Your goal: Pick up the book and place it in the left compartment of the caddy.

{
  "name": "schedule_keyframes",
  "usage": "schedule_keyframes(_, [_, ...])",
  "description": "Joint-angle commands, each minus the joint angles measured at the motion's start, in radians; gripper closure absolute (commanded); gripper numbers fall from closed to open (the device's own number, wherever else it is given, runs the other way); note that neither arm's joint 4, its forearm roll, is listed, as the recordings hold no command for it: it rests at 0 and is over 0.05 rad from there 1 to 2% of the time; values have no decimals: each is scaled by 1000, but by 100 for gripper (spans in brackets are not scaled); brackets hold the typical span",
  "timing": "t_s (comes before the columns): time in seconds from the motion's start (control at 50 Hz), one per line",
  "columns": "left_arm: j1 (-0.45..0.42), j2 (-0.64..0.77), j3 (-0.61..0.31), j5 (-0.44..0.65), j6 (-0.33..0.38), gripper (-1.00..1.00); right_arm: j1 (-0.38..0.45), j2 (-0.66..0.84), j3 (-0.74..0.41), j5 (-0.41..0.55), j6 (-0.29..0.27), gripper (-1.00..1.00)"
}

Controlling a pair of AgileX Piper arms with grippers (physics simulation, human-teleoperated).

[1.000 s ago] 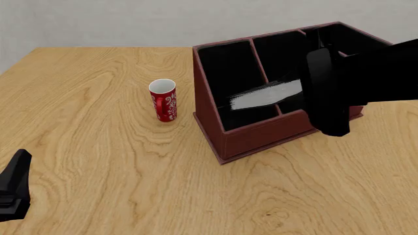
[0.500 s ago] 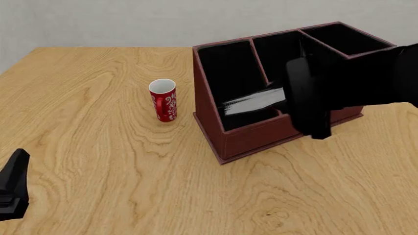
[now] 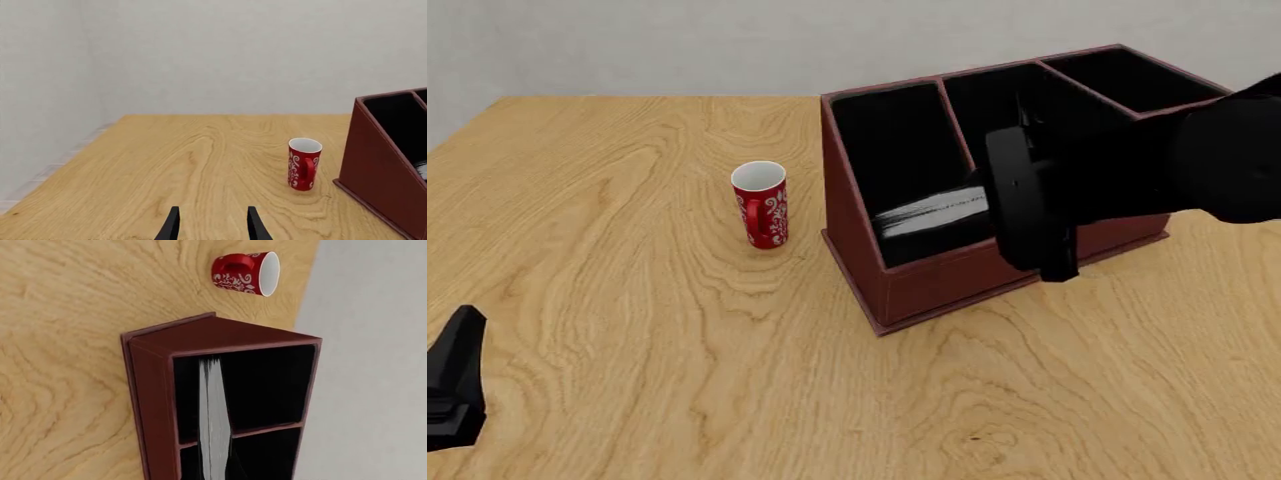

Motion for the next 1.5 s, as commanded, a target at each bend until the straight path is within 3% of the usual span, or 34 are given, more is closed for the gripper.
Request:
schedule_keyframes(0.02, [14,0,3,0,7,-100,0,32,-11,-34,23,100])
schedule_keyframes(1.5, [65,0,5,11,-3,-100,14,238,-38,-122,45,100])
